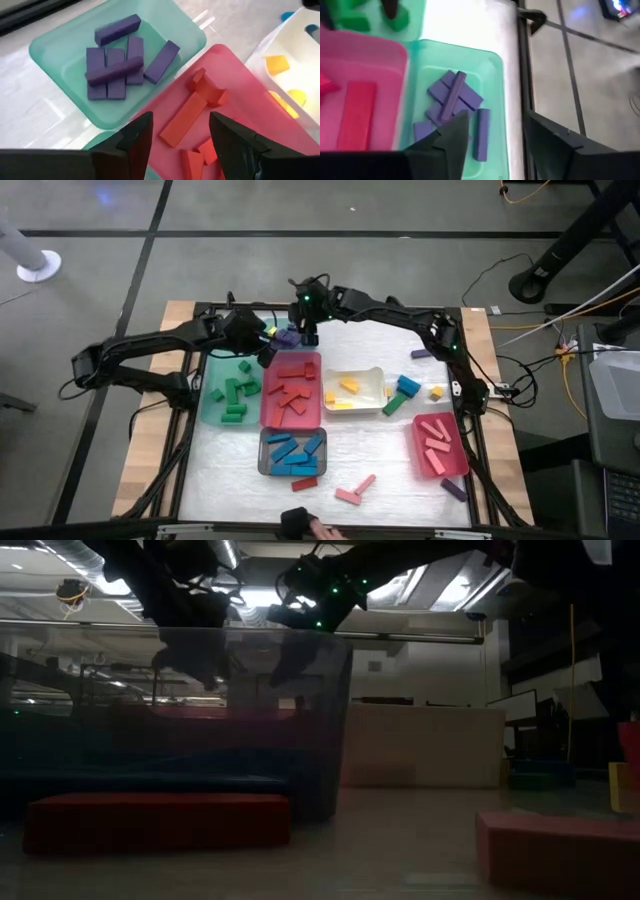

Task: Sort blocks
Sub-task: Put the pink block into the bottom pink bin

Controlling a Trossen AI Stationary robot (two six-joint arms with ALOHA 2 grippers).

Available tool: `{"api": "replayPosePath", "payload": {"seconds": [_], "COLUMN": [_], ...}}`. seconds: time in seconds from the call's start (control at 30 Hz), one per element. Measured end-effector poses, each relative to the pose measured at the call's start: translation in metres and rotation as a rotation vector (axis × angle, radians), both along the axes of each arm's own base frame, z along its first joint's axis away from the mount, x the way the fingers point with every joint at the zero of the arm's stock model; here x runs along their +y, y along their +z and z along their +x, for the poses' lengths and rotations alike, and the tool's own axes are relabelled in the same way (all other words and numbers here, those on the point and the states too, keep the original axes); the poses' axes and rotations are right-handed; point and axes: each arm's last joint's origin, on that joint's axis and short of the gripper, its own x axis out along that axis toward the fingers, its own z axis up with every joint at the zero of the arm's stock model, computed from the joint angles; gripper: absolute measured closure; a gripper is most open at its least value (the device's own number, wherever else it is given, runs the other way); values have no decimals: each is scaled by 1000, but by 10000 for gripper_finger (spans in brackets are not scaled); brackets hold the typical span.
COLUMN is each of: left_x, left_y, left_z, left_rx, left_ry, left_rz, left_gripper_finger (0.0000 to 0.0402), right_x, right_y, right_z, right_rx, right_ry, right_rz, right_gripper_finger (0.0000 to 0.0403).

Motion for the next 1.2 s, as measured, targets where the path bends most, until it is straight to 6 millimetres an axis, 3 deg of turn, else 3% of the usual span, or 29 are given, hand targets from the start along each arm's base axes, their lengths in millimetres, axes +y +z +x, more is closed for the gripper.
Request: {"api": "replayPosePath", "payload": {"seconds": [0.13,0.23,0.43,0.6,0.8,0.9,1.2], "left_x": [-3,-5,-7,-7,-7,-7,-7], "left_y": [8,13,15,15,15,15,15], "left_z": [-5,-10,-13,-12,-12,-12,-12], "left_rx": [-26,-37,-18,-9,14,23,31], "left_ry": [-29,-54,-101,-111,-166,-190,-209], "left_rz": [37,68,108,115,162,182,198], "left_gripper_finger": [219,219,219,219,219,219,219], "right_x": [8,25,74,122,177,207,314], "right_y": [3,23,71,87,85,82,76], "right_z": [0,-2,-16,-32,-50,-58,-88], "right_rx": [15,10,57,33,195,328,570], "right_ry": [-105,-182,-296,-471,-625,-619,-328], "right_rz": [-8,-23,117,363,655,761,676], "right_gripper_finger": [190,183,189,194,194,194,194]}}
